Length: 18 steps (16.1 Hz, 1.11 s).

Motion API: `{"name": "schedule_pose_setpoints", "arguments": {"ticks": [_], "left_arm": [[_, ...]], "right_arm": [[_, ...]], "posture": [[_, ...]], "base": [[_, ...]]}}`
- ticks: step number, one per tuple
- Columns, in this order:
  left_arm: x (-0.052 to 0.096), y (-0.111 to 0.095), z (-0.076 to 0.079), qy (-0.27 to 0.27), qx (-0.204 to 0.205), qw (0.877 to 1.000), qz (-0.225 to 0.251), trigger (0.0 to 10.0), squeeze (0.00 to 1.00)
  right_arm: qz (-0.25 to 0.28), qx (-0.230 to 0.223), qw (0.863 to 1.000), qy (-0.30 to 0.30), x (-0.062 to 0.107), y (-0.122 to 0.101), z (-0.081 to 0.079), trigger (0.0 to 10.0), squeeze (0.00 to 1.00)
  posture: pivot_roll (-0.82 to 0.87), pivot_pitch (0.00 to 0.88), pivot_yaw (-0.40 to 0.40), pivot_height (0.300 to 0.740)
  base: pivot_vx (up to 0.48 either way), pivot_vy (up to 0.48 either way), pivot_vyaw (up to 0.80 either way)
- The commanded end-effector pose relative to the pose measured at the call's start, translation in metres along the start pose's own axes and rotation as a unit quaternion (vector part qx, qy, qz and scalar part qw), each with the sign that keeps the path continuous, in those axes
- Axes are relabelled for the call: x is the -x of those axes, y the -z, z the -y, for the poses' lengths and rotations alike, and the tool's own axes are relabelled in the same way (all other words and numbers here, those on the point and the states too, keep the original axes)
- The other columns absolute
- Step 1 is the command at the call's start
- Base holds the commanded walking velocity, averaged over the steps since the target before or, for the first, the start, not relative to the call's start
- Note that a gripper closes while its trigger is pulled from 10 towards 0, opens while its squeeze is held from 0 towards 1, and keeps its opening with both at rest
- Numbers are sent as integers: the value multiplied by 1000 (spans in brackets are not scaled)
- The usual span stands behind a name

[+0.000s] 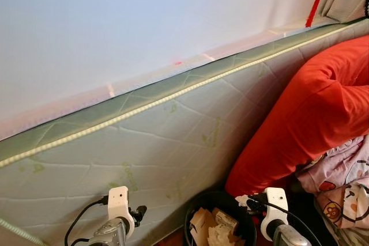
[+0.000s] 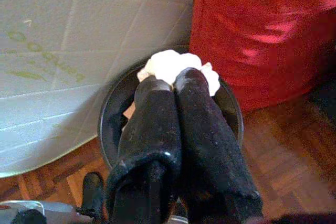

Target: Clean up the room

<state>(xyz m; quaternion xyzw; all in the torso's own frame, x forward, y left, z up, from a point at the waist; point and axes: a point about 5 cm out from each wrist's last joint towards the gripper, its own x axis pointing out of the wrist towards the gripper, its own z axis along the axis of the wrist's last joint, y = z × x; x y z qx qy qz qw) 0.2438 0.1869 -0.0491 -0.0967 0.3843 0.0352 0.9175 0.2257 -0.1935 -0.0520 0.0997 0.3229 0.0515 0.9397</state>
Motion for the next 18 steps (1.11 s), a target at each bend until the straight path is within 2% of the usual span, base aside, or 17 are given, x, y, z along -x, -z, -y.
{"name": "schedule_pose_setpoints", "arguments": {"ticks": [1,7,8,11,12,13,14,16,17,18], "left_arm": [[0,-2,-2,-4,-5,1000,1,10000,0],[0,-2,-2,-2,-4,1000,3,10000,0],[0,-2,-2,-1,-3,1000,3,10000,0],[0,-2,-2,0,-2,1000,4,10000,0],[0,-2,-2,0,-2,1000,5,10000,0],[0,-2,-2,1,-2,1000,5,10000,0],[0,-2,-2,1,-2,1000,5,10000,0],[0,-2,-2,2,-1,1000,5,10000,0],[0,-2,-2,2,0,1000,5,10000,0],[0,-2,-2,1,0,1000,5,10000,0]], "right_arm": [[21,-16,1000,0,0,-3,-1,10000,0],[62,-45,997,-10,0,-8,-2,10000,0],[72,-62,995,-12,1,-9,-3,10000,0],[108,-158,981,-20,1,-9,-5,10000,0],[141,-172,974,-40,-16,-52,-18,10000,0],[183,-194,960,-84,-32,-121,-43,10000,0],[194,-199,955,-103,-34,-139,-51,10000,0],[201,-195,951,-130,-34,-142,-55,10000,0],[215,-215,941,-146,-33,-148,-56,10000,0],[222,-212,942,-140,-33,-153,-55,10000,0]], "posture": [[39,0,-5,740],[41,0,-6,740],[40,0,-4,740],[41,0,-3,740],[39,0,-4,740],[40,0,-5,740],[40,0,-5,740],[44,0,-5,740],[40,0,-1,740],[39,0,-2,740]], "base": [[0,0,0],[0,0,0],[0,0,0],[0,0,0],[0,0,0],[0,0,0],[0,0,0],[0,0,0],[0,0,0],[0,0,0]]}}
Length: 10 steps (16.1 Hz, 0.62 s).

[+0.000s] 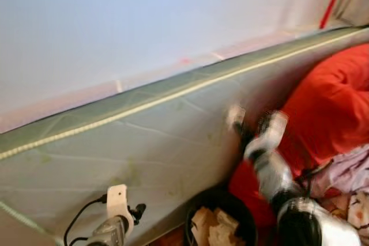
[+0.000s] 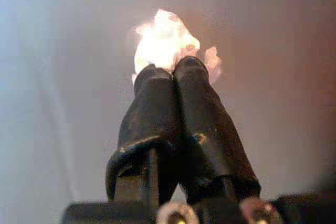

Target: Clean up the room

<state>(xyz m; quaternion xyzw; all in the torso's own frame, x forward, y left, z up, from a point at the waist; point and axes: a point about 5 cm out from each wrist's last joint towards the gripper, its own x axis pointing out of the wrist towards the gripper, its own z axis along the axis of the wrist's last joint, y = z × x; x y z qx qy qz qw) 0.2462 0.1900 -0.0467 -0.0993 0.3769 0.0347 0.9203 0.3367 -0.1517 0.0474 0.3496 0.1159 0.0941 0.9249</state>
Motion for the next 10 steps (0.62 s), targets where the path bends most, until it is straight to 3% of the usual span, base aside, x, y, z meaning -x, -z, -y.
{"name": "schedule_pose_setpoints", "arguments": {"ticks": [1,2,3,4,5,6,8,10], "left_arm": [[0,2,0,-1,-2,1000,-3,10000,0],[0,2,0,-2,-2,1000,-3,10000,0],[0,2,0,-2,-2,1000,-2,10000,0],[0,3,1,-2,-2,1000,-3,10000,0],[0,3,1,-2,-2,1000,-3,10000,0],[0,3,1,-1,-2,1000,-3,10000,0],[0,3,1,-1,-3,1000,-4,10000,0],[0,3,1,-1,-3,1000,-4,10000,0]], "right_arm": [[16,24,1000,2,-5,-16,-2,10000,0],[-2,49,999,8,-5,-13,-2,10000,0],[-50,106,993,31,-1,-3,4,10000,0],[-116,194,973,55,7,14,13,10000,0],[-128,210,967,58,9,18,16,10000,0],[-177,240,951,87,23,37,29,10000,0],[-201,243,945,88,31,55,31,10000,0],[-179,230,949,117,31,51,34,10000,0]], "posture": [[42,0,-4,740],[43,0,-6,740],[42,0,-6,740],[41,0,-7,740],[42,0,-7,740],[41,0,-8,740],[50,0,-9,740],[51,0,-8,740]], "base": [[0,0,0],[0,0,0],[0,0,0],[0,0,0],[0,0,0],[0,0,0],[0,0,0],[0,0,0]]}}
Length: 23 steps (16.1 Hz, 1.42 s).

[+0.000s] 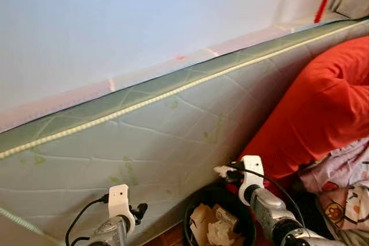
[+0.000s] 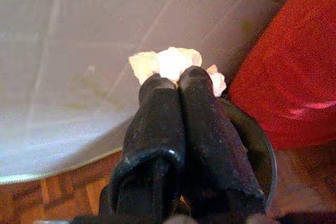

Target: Clean up the room

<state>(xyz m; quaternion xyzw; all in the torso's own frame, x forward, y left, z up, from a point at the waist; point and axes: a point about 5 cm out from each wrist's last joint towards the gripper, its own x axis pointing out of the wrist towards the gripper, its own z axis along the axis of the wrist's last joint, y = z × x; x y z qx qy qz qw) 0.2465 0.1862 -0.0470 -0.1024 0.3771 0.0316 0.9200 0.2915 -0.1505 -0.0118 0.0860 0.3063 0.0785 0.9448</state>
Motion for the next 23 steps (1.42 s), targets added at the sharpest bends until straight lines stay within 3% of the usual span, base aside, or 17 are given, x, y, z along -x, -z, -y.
{"name": "schedule_pose_setpoints", "arguments": {"ticks": [1,4,14,19,23], "left_arm": [[1,2,-3,-6,-4,1000,-3,10000,0],[1,1,-3,-7,-5,1000,-3,10000,0],[1,1,-3,-7,-6,1000,-3,10000,0],[1,1,-3,-4,-12,1000,-4,10000,0],[1,1,-4,-4,-13,1000,-4,10000,0]], "right_arm": [[22,-2,1000,20,-1,-13,6,10000,0],[18,34,999,2,-3,-17,0,10000,0],[-21,37,998,-50,-3,4,-19,10000,0],[-46,52,997,-42,-2,18,-22,10000,0],[-40,43,998,-31,-2,15,-19,10000,0]], "posture": [[50,0,-7,740],[50,0,-6,740],[49,0,-7,740],[53,0,-8,740],[50,0,-7,740]], "base": [[0,0,0],[0,0,0],[0,0,0],[0,0,0],[0,0,0]]}}
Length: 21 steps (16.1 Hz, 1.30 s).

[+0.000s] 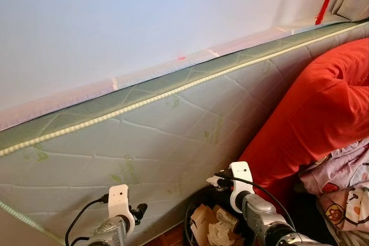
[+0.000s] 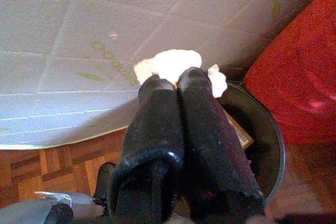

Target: Clean up the room

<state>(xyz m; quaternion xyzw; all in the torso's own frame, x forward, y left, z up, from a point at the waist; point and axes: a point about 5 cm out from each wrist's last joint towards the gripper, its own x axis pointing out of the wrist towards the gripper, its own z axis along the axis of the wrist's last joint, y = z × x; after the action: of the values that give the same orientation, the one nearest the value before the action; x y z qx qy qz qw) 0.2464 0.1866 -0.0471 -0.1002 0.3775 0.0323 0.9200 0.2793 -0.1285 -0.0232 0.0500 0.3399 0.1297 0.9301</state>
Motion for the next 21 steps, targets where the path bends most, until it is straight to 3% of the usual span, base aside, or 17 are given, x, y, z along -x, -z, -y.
{"name": "schedule_pose_setpoints", "arguments": {"ticks": [1,10,11,12,13,21], "left_arm": [[1,1,-3,-2,-11,1000,-4,10000,0],[1,1,-3,-3,-11,1000,-4,10000,0],[1,1,-3,-3,-11,1000,-4,10000,0],[1,1,-3,-3,-11,1000,-4,10000,0],[1,1,-3,-3,-12,1000,-4,10000,0],[1,1,-3,-3,-12,1000,-4,10000,0]], "right_arm": [[5,-1,1000,11,0,-4,3,10000,0],[-2,2,999,43,1,-2,7,10000,0],[-3,3,999,45,1,-2,7,10000,706],[-3,3,999,47,1,-2,8,10000,902],[-4,3,999,47,1,-2,8,10000,1000],[-5,1,999,46,0,-2,8,10000,1000]], "posture": [[50,0,-7,740],[50,0,-6,740],[50,0,-6,740],[50,0,-6,740],[50,0,-6,740],[50,0,-6,740]], "base": [[0,0,0],[0,0,0],[0,0,0],[0,0,0],[0,0,0],[0,0,0]]}}
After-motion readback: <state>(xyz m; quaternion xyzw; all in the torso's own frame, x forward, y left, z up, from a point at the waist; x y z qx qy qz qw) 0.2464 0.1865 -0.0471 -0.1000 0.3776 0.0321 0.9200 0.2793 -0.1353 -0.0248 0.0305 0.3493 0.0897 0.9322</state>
